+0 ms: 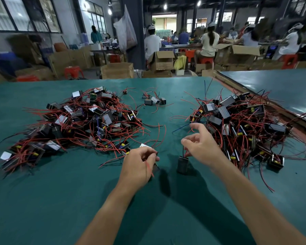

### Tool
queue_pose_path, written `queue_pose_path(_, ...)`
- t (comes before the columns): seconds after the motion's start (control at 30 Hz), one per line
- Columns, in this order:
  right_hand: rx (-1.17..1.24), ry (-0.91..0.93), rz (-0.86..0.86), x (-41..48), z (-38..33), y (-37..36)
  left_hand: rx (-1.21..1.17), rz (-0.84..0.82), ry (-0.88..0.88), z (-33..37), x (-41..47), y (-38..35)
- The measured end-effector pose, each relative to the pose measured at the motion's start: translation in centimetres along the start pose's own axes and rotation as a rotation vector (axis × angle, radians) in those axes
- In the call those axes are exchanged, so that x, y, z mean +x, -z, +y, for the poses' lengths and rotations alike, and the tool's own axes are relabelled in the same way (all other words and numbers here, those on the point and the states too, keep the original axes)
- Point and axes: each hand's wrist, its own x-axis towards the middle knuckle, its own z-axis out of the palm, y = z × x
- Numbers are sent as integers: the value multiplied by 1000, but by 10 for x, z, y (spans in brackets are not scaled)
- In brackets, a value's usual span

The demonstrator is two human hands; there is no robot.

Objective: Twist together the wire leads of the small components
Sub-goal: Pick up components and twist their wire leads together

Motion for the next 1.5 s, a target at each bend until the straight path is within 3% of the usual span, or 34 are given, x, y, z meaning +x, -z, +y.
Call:
queue_pose_path(0.37, 145, 33, 25, -2, -9, 0, -57, 12, 25, -2, 4, 4)
queue_pose_path(0.7, 93, 118, 16, -8, -11, 0, -90, 10, 50, 3, 1, 6)
queue_pose_path(1.03, 50, 70, -39, -7, -7, -2, -78, 4, 65, 5, 0, 8)
queue_pose_path(1.5, 173, 29, -61, -7, -10, 0, -100, 27, 56, 10, -2, 10)
